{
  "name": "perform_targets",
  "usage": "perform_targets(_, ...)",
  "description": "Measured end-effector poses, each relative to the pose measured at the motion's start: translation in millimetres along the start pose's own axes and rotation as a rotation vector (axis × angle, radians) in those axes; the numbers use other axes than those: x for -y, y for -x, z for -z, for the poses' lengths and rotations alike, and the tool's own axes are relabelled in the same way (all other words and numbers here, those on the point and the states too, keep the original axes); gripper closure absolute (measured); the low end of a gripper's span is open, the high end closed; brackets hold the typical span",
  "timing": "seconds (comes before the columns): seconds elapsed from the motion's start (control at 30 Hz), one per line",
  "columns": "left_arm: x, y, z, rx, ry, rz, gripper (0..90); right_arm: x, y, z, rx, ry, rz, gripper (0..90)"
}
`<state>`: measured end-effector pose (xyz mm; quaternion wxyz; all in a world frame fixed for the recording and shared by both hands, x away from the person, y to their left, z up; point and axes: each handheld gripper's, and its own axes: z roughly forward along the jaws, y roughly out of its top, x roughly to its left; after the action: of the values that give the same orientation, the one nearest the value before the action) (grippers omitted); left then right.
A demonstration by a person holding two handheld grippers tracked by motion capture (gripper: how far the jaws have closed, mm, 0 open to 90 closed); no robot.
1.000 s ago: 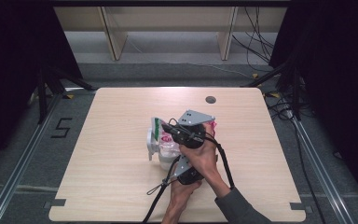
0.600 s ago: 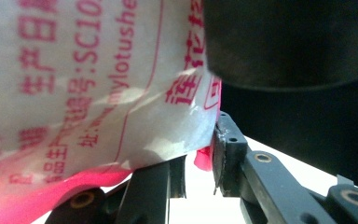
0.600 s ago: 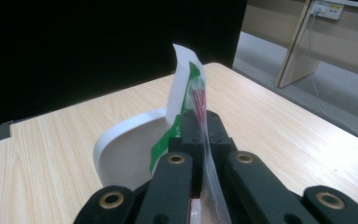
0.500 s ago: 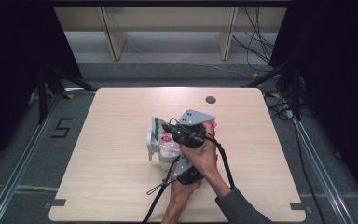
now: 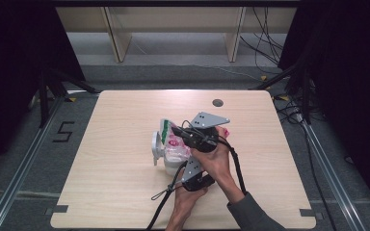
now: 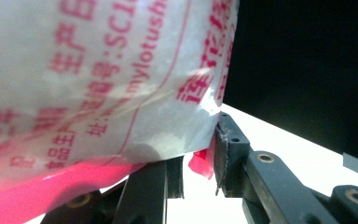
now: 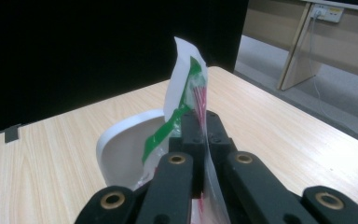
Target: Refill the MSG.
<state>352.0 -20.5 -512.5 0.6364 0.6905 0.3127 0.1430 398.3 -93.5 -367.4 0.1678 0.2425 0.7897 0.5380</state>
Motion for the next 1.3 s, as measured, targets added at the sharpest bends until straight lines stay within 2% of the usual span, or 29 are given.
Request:
perform_targets(0.03,0.0,-0.2,0.4,-0.009,-0.015,0.000,73.9,-0.2,1.3,1.8,0.003,0.008,0.011,90.0)
perform_targets(0.1,0.0,-0.8,0.8,-0.009,-0.031,-0.010,73.1,0.6,1.8,6.7,-0.019,0.008,-0.022,90.0)
perform_targets(0.13,0.5,-1.1,1.4,-0.008,-0.033,-0.008,72.7,0.7,3.2,8.4,-0.010,0.021,-0.012,90.0)
perform_targets(0.17,0.6,-2.7,2.3,-0.003,-0.052,-0.026,72.3,0.5,3.8,11.1,-0.024,0.016,-0.019,90.0)
perform_targets(0.2,0.6,-2.7,2.4,-0.003,-0.062,-0.026,71.4,0.4,2.8,13.4,-0.037,0.016,-0.042,90.0)
perform_targets(0.3,-0.7,-1.7,5.1,-0.009,-0.085,-0.040,70.2,-0.2,6.7,19.9,-0.027,0.043,-0.016,90.0)
perform_targets(0.37,0.4,1.2,4.6,-0.016,-0.059,-0.010,68.6,-0.6,8.5,25.8,-0.045,0.046,-0.038,90.0)
perform_targets(0.4,0.6,1.4,5.1,-0.016,-0.061,-0.013,67.6,-0.4,9.0,28.2,-0.057,0.058,-0.058,90.0)
perform_targets(0.43,0.6,1.5,5.9,-0.016,-0.064,-0.014,67.0,-0.4,8.7,32.7,-0.042,0.050,-0.080,90.0)
perform_targets(0.47,0.7,1.7,6.9,-0.020,-0.065,-0.014,66.1,-0.4,11.4,34.5,-0.048,0.071,-0.061,90.0)
perform_targets(0.57,1.5,0.3,8.8,-0.025,-0.078,-0.019,61.8,0.3,15.8,44.1,-0.062,0.088,-0.084,90.0)
perform_targets(0.6,1.1,0.1,10.9,-0.025,-0.095,-0.015,61.2,1.0,17.8,47.0,-0.057,0.093,-0.085,90.0)
perform_targets(0.63,1.3,-0.5,11.3,-0.007,-0.086,0.001,60.1,1.3,19.5,49.5,-0.041,0.100,-0.075,90.0)
perform_targets(0.7,1.1,-0.8,14.0,-0.020,-0.097,0.003,58.5,2.8,22.5,53.7,-0.050,0.108,-0.105,90.0)
perform_targets(0.77,0.9,-0.9,15.7,-0.011,-0.105,0.009,56.7,4.3,28.0,56.9,-0.056,0.129,-0.099,90.0)
perform_targets(0.8,0.2,-0.3,17.2,-0.021,-0.121,0.010,54.7,5.2,29.2,59.1,-0.057,0.125,-0.121,90.0)
perform_targets(0.87,0.1,0.1,18.2,-0.019,-0.120,0.021,50.5,6.9,32.5,61.2,-0.057,0.139,-0.121,90.0)
perform_targets(0.93,0.3,-0.3,19.4,-0.016,-0.117,0.023,48.4,8.9,34.6,64.1,-0.069,0.153,-0.169,90.0)
perform_targets(0.97,-0.4,-0.4,21.5,-0.021,-0.127,0.028,47.7,9.7,37.5,65.1,-0.072,0.162,-0.162,90.0)
perform_targets(1.07,-1.4,-1.1,25.3,-0.013,-0.134,0.047,42.1,11.5,39.7,69.3,-0.075,0.176,-0.197,90.0)
perform_targets(1.1,-2.2,-1.3,28.0,-0.016,-0.148,0.034,41.0,12.0,43.0,69.8,-0.073,0.184,-0.180,90.0)
perform_targets(1.13,-3.2,0.5,30.7,-0.017,-0.158,0.043,40.2,12.7,44.3,70.9,-0.075,0.184,-0.188,90.0)
perform_targets(1.17,-2.8,2.7,31.6,0.001,-0.132,0.073,39.0,13.6,46.4,71.3,-0.060,0.193,-0.177,90.0)
perform_targets(1.2,-2.7,1.7,35.9,0.002,-0.143,0.065,37.4,14.3,46.5,72.7,-0.066,0.182,-0.198,90.0)
perform_targets(1.3,-2.6,1.7,46.0,-0.001,-0.154,0.056,35.5,16.4,48.0,72.5,-0.055,0.193,-0.194,90.0)
